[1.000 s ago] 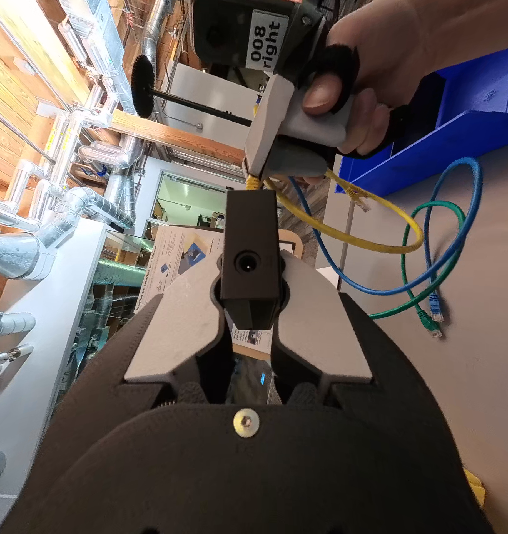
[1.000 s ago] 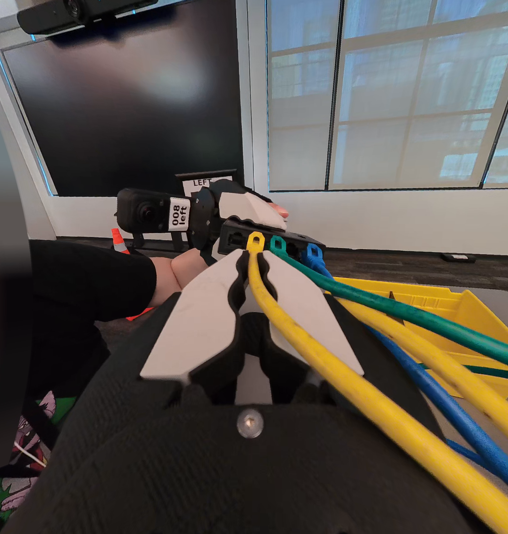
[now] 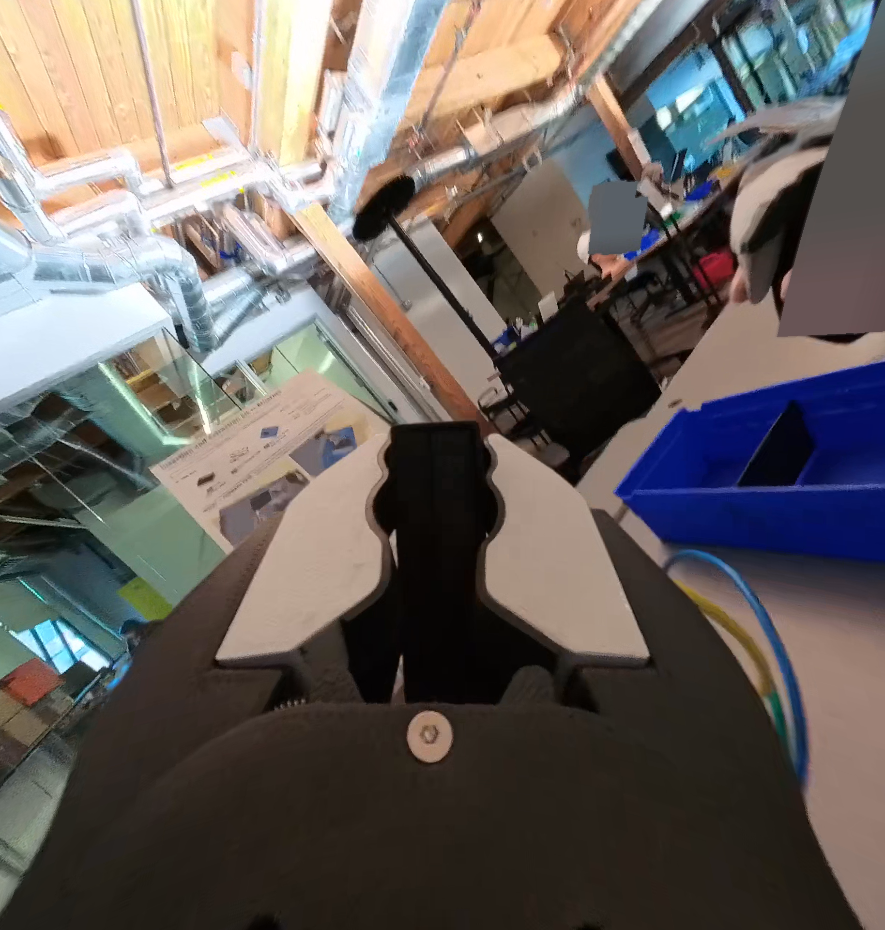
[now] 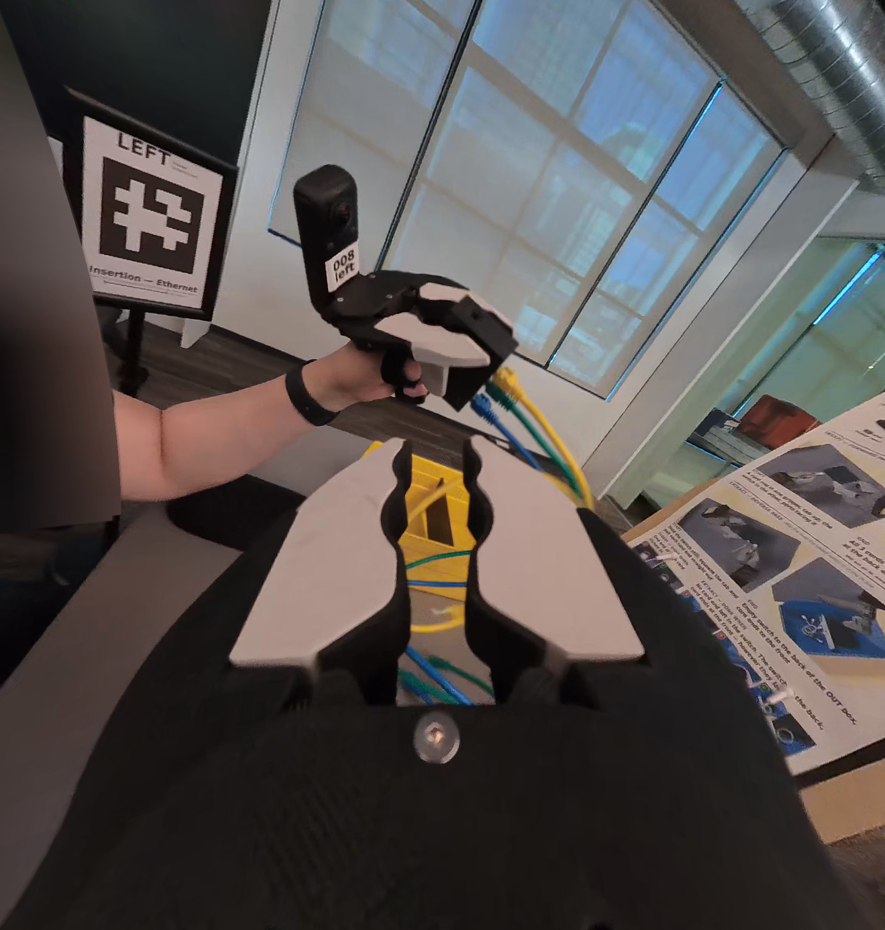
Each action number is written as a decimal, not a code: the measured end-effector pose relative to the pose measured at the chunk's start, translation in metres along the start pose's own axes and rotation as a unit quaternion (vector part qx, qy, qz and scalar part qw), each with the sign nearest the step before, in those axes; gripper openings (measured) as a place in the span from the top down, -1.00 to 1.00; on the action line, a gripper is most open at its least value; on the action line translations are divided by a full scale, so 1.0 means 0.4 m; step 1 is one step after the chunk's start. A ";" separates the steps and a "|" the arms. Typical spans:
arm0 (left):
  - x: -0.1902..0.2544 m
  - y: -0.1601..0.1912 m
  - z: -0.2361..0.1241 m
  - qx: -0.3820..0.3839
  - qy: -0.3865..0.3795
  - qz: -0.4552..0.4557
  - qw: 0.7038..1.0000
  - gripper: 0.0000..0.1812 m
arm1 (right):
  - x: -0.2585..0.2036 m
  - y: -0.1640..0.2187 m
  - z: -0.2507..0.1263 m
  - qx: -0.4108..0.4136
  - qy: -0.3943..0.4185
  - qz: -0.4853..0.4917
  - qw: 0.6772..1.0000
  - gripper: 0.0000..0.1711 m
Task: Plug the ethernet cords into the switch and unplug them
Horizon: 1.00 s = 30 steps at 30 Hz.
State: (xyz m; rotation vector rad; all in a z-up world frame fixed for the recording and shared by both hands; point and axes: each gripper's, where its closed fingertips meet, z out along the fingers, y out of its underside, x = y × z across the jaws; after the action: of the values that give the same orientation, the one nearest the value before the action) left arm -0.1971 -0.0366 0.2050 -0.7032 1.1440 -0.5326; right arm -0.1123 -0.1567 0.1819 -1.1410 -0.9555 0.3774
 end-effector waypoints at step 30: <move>0.001 0.023 -0.099 0.068 0.177 -0.184 0.964 0.58 | 0.127 0.243 0.169 -0.147 0.095 0.032 0.984 0.67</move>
State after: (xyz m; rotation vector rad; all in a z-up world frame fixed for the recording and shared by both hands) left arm -0.2341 -0.0397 0.1884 -0.7233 1.2988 -1.0767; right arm -0.1179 -0.0417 0.1243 -1.4530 -0.8248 0.1768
